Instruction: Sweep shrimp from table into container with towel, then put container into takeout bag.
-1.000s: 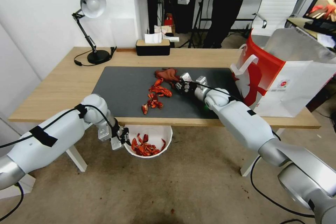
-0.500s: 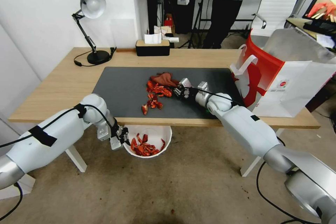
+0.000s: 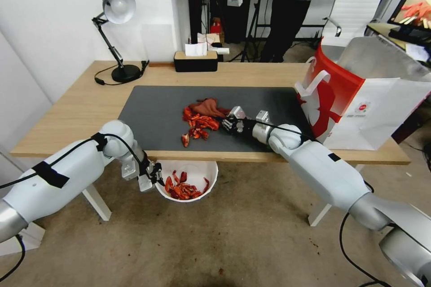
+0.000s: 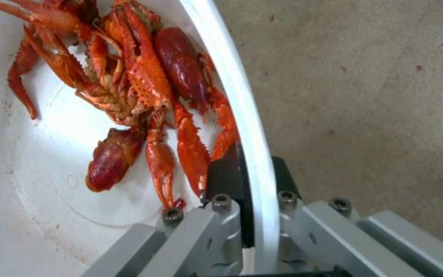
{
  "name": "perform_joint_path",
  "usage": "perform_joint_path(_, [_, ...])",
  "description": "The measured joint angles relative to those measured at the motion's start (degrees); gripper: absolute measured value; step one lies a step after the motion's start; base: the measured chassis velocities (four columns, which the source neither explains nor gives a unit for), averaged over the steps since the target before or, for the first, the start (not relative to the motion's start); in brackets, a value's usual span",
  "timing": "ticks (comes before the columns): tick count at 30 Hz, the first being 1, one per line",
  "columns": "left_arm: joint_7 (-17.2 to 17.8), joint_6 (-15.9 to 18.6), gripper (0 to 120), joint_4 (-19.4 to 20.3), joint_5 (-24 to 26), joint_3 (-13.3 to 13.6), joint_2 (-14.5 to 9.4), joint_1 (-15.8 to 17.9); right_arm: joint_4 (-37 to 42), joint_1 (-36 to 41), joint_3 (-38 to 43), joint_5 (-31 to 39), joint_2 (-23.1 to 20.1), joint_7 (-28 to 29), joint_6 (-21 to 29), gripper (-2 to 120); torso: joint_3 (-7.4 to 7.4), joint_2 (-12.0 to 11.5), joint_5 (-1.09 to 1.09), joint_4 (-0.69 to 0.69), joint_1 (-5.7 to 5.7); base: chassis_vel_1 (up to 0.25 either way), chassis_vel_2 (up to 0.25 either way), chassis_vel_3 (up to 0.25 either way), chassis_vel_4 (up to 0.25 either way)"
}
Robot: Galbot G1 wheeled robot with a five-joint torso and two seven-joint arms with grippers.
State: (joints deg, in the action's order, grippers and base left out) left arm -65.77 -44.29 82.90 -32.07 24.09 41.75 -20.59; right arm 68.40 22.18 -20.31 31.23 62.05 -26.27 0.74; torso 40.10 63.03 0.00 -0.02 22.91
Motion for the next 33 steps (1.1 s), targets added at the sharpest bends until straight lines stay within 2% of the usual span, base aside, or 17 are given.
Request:
perform_joint_path(23, [-0.1, -0.1, 0, 0.3, 0.2, -0.2, -0.6, 0.1, 9.2, 5.8, 0.6, 0.2, -3.2, 1.8, 0.8, 5, 0.0, 0.0, 0.01, 0.05, 0.01, 0.0, 0.0, 0.0, 0.0])
perform_joint_path(33, [-0.2, -0.1, 0, 0.2, 0.3, -0.1, -0.7, 0.2, 12.9, 8.6, 2.0, 0.1, -5.0, 2.8, 1.4, 5, 0.01, 0.0, 0.0, 0.01, 0.01, 0.0, 0.0, 0.0, 0.0])
